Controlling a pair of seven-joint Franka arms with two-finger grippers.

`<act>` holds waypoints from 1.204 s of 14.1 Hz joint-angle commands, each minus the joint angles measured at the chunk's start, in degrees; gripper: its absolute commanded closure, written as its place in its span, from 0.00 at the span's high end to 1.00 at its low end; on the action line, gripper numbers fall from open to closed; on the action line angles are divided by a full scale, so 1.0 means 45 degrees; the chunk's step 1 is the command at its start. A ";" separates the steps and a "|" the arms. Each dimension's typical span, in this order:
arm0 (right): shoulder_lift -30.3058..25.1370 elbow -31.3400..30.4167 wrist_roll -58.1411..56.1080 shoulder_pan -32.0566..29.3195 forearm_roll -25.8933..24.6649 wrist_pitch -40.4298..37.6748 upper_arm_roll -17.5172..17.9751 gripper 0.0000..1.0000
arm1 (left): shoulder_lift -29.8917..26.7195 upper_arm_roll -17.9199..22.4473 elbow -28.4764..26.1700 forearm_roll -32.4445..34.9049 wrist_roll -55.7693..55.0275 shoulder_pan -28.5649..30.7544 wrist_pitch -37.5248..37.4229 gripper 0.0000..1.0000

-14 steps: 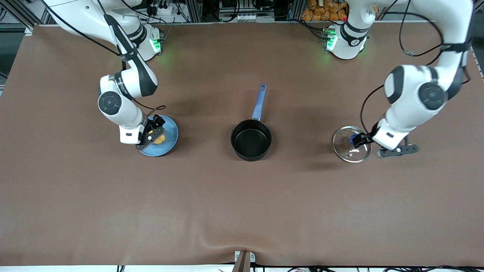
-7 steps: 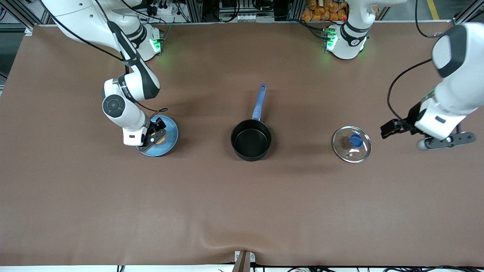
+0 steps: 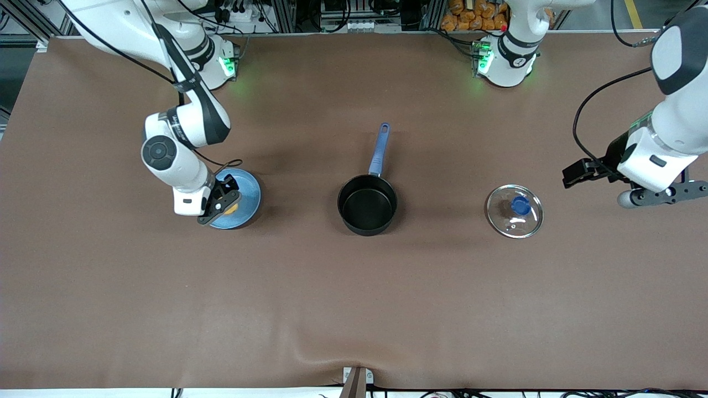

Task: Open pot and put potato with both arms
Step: 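Open the left gripper and withdraw it from the lid, then carry the yellow potato with the right gripper over the saucepan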

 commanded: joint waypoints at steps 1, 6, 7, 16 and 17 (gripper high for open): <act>-0.0398 0.2438 0.1757 0.0659 0.0215 -0.2953 0.0225 0.05 | 0.0120 -0.0103 0.0610 0.0015 0.0134 0.0176 -0.0536 1.00; 0.0127 0.5215 0.6014 0.2473 0.3494 -0.3705 0.0206 0.07 | -0.0036 0.0014 0.0688 -0.0102 0.0134 0.0177 -0.0536 1.00; 0.0555 0.5917 0.7436 0.3098 0.3498 -0.3705 0.0187 0.07 | -0.0036 0.0014 0.0688 -0.0102 0.0134 0.0177 -0.0536 1.00; 0.5398 1.1487 1.4283 0.6773 0.0807 -0.3568 0.0108 0.07 | -0.0114 -0.0063 0.1177 -0.0395 0.0075 0.0450 -0.0653 1.00; 0.5770 1.1587 1.4422 0.7008 0.0474 -0.3413 0.0089 0.07 | -0.0114 -0.0083 0.1196 -0.0395 0.0153 0.0527 -0.0673 1.00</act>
